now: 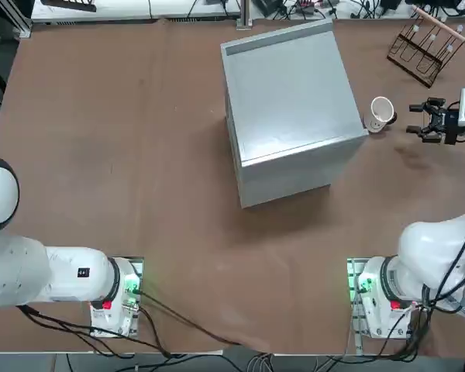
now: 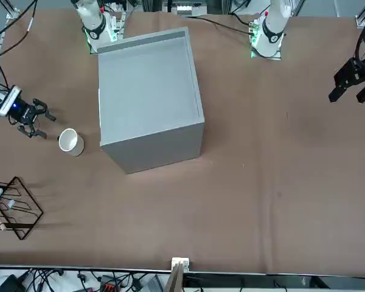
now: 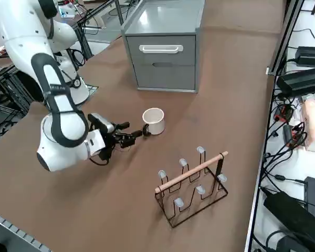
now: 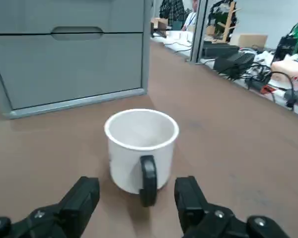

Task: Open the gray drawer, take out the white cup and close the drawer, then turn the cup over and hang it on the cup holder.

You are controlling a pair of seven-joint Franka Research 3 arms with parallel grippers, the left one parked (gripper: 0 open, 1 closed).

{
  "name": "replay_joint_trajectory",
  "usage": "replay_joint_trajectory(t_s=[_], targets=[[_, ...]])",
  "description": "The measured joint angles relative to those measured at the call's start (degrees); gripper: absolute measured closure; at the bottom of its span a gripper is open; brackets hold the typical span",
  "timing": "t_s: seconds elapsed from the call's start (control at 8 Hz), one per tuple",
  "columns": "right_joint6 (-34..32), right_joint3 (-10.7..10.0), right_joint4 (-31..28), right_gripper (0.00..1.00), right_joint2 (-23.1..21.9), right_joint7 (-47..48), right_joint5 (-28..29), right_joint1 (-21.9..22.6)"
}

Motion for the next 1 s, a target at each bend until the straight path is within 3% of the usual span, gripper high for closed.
replay_joint_trajectory(t_s=[1.0], targets=[[-8.49, 1.03, 8.88, 0.07, 9.96, 3.15, 0.42, 0.53]])
